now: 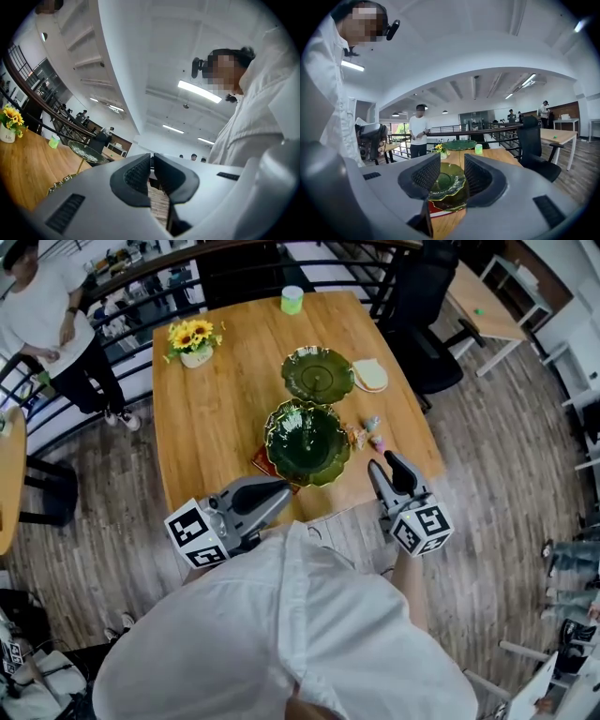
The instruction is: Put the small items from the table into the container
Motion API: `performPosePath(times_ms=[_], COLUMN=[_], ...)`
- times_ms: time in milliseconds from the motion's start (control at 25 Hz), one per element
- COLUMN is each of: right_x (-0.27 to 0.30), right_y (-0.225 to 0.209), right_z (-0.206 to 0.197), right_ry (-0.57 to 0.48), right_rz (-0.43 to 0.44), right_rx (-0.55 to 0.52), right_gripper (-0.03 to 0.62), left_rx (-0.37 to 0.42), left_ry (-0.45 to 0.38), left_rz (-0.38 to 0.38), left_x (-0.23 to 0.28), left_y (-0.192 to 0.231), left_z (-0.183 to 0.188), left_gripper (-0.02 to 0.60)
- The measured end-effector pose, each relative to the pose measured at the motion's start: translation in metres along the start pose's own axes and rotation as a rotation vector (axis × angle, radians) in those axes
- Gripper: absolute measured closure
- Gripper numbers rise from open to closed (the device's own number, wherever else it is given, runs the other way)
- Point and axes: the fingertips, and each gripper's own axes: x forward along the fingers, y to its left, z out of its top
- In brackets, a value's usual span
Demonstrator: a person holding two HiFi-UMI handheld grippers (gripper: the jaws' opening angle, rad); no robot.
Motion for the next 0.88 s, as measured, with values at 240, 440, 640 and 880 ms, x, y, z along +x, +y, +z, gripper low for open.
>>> performPosePath(times_ms=[240,440,640,880], right_x=[0.028,0.058,0.084,0.109], right_y=[-0.048,-0.069,-0.081,-0.113], right_z=[-0.045,-0.088,-0.118,-0.161], right_ry=[0.13,0.286,0.407,0.545], right_rz=[-0.003,0.014,0.058,0.083], right_rx=[-0.025,-0.14,-0.301,-0.389], right_gripper=[0.413,0.395,0.381,0.373], left_rx=[0.028,0.045,0.066,0.085], left_ry=[-0.008,-0.015,-0.026,-0.043], left_rz=[0.065,0.129,0.196,0.278], left_x=[0.012,0.013,0.009,0.005], left_y=[0.008,0.015,0.02,0.028], left_z=[0.003,0.006,0.01,0.013], left_gripper=[0.572,0.572,0.572,0.572])
